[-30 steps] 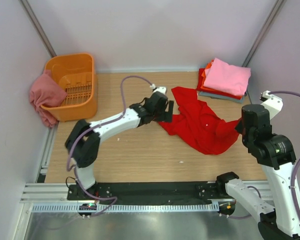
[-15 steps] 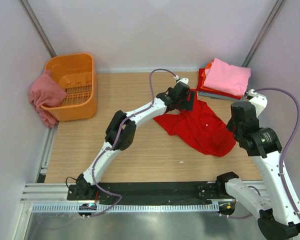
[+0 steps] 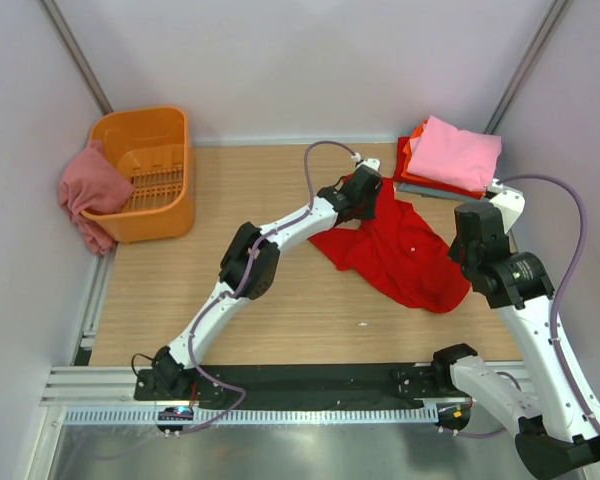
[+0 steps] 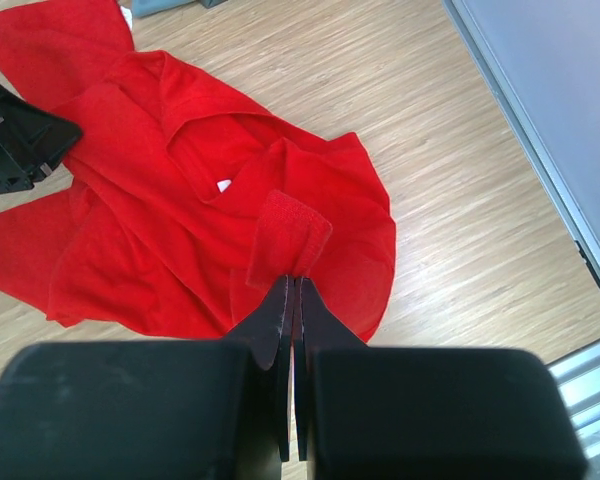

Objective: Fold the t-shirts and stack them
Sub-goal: Flatten the tshirt out

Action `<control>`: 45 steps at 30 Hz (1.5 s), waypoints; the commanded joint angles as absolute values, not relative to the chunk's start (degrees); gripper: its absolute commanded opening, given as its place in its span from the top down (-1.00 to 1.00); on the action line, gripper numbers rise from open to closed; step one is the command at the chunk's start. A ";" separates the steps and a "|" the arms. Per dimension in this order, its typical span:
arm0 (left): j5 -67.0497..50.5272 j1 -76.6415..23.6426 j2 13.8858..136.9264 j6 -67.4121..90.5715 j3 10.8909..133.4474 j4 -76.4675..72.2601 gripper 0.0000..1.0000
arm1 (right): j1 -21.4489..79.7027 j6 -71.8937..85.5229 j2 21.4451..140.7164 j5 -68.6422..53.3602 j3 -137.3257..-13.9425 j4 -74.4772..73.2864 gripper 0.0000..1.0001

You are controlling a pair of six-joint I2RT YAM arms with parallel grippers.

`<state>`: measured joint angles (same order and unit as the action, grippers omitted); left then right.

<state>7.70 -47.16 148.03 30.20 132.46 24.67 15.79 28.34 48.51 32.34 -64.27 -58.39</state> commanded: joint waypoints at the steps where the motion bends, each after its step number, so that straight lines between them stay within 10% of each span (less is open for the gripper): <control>1: 8.96 -46.76 146.08 28.83 135.79 22.94 1.00 | 15.82 27.68 48.25 32.79 -64.69 -56.34 0.97; 16: 12.83 -39.46 106.67 17.06 131.77 34.35 1.00 | 15.38 23.64 56.87 39.29 -86.03 -55.02 0.98; 22: 18.61 -39.55 79.14 20.46 90.20 32.96 0.98 | 15.38 28.82 49.67 37.45 -73.18 -54.05 0.97; 24: 20.38 -39.55 67.27 24.24 79.94 34.44 0.79 | 15.38 31.01 44.77 36.13 -67.18 -53.35 0.97; 27: 19.70 -39.55 54.43 34.16 63.05 40.06 -0.60 | 15.47 33.65 40.54 31.92 -57.33 -53.09 0.96; 28: 19.17 -39.55 49.88 37.84 57.45 46.26 -0.99 | 15.56 32.79 40.00 27.90 -54.61 -52.74 0.09; 29: 19.07 -39.55 49.83 39.88 55.39 46.32 -0.99 | 15.64 32.78 39.99 26.12 -54.58 -52.65 0.08; 30: 18.99 -39.55 46.44 41.21 53.72 49.62 -0.99 | 15.64 33.39 40.25 25.76 -55.89 -52.99 -0.48; 31: 19.16 -39.55 45.01 43.05 51.00 50.79 -0.99 | 15.64 33.66 40.51 26.45 -56.77 -53.78 -0.64; 45: 22.67 -39.55 51.23 51.30 44.48 42.46 -0.77 | 15.64 35.42 43.07 17.23 -55.38 -49.57 -0.80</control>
